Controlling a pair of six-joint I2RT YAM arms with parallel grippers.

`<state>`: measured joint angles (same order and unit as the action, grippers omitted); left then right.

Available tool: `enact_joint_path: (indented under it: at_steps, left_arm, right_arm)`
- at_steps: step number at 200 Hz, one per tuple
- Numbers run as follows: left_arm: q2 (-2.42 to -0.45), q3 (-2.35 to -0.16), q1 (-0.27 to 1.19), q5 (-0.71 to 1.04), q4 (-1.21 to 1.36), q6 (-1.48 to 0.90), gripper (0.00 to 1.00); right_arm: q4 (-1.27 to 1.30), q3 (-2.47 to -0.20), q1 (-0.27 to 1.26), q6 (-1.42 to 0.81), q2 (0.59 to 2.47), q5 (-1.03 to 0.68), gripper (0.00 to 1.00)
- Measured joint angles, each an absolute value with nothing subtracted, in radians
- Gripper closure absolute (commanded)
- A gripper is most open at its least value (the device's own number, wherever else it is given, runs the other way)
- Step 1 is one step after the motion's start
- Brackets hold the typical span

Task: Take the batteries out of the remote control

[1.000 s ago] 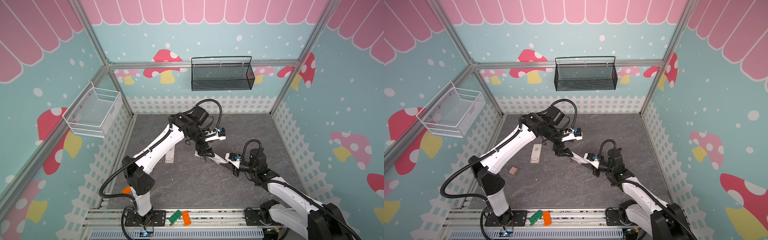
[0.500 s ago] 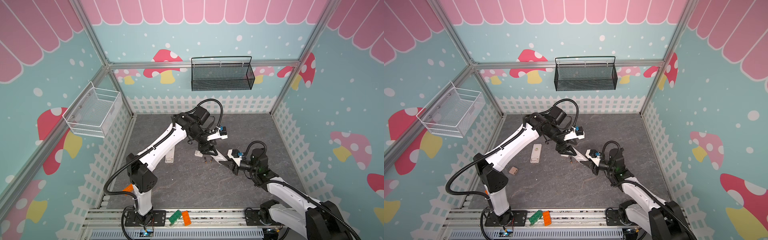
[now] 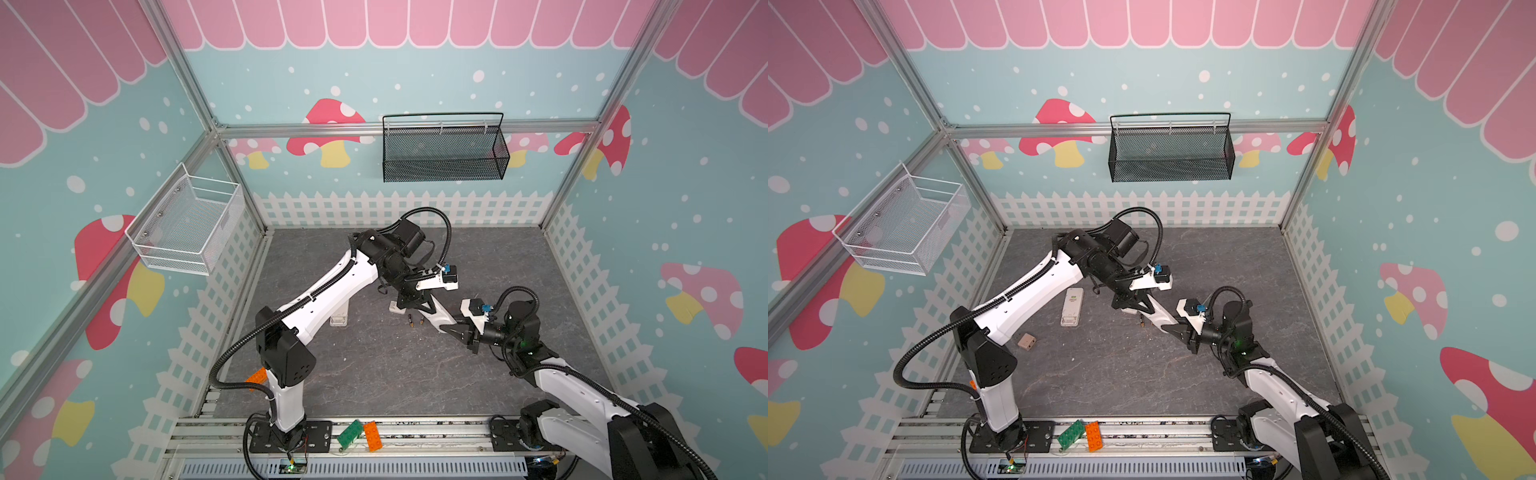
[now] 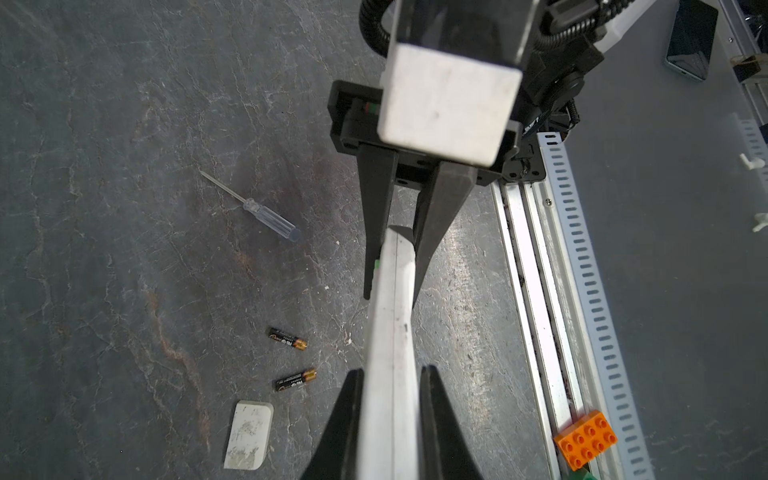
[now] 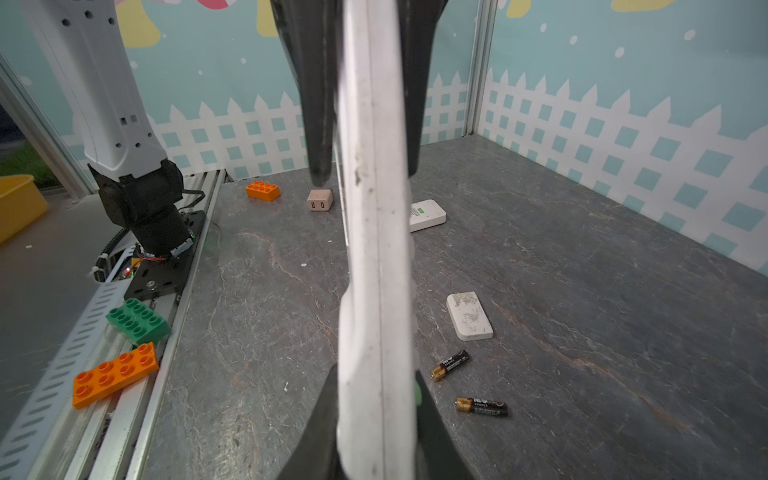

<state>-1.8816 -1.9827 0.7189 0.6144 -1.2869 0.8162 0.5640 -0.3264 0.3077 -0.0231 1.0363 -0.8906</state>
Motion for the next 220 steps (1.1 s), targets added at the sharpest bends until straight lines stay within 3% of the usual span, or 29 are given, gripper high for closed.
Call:
enact_joint_path:
  at_steps: [17, 44, 82, 130, 220]
  left_arm:
    - [-1.881, -1.982, 0.706, 0.580, -1.271, 0.766, 1.00]
    - [-1.859, -1.920, 0.655, 0.554, -1.198, 0.663, 1.00]
    - [-1.796, -1.770, 0.549, 0.522, -1.017, 0.419, 1.00]
    - [-1.761, -1.589, 0.402, 0.531, -0.753, 0.096, 1.00]
    - [-1.755, -1.278, 0.156, 0.735, -0.315, -0.308, 1.00]
  right_arm:
    - [0.602, -0.305, 0.297, -0.080, 1.003, -0.825, 0.37]
    - [0.641, -0.242, 0.294, -0.171, 0.925, -0.698, 0.29]
    - [0.704, -0.197, 0.293, -0.358, 0.910, -0.539, 0.32]
    - [0.720, -0.303, 0.310, -0.578, 1.143, -0.414, 0.35]
    - [0.770, -0.844, 0.375, -0.783, 1.767, -0.544, 0.35]
